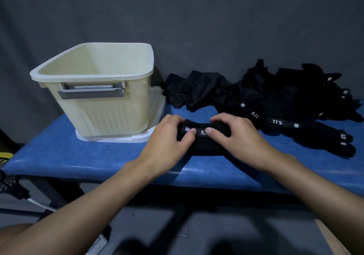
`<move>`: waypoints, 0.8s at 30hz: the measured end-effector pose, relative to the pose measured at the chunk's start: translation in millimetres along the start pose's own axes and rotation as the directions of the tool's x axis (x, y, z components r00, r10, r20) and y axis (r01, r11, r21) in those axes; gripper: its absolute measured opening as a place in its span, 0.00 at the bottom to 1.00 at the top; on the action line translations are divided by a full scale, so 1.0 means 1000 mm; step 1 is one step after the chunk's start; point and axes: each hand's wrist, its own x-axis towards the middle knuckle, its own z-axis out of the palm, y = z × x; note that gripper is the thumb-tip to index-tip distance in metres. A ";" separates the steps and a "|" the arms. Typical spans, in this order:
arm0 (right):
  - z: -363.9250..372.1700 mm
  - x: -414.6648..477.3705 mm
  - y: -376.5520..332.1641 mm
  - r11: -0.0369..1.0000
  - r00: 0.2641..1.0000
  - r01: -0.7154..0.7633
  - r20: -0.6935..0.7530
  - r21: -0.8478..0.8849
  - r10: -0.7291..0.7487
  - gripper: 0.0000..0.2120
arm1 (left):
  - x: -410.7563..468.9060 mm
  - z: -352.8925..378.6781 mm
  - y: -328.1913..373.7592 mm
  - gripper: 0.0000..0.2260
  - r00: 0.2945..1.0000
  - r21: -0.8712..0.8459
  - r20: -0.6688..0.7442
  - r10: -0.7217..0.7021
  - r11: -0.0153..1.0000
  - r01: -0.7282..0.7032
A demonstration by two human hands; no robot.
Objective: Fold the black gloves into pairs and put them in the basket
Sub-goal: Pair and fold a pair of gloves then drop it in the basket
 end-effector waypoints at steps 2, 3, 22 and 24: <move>0.002 0.003 0.002 1.000 1.000 -0.020 0.005 -0.005 0.020 0.17 | 0.000 0.000 0.001 0.15 1.000 -0.028 0.017 -0.003 1.000 0.003; 0.002 0.004 0.003 1.000 1.000 -0.029 0.011 -0.012 0.029 0.17 | 0.000 0.000 0.002 0.16 1.000 -0.050 0.028 0.012 0.999 -0.010; 0.001 0.010 0.010 0.998 0.977 -0.059 0.205 -0.026 0.063 0.25 | 0.000 -0.004 0.001 0.08 0.990 -0.118 0.103 0.097 0.989 -0.084; 0.000 0.009 0.008 0.999 0.978 -0.039 0.206 -0.001 0.038 0.25 | -0.001 -0.003 -0.001 0.09 0.989 -0.149 0.091 0.118 0.983 -0.104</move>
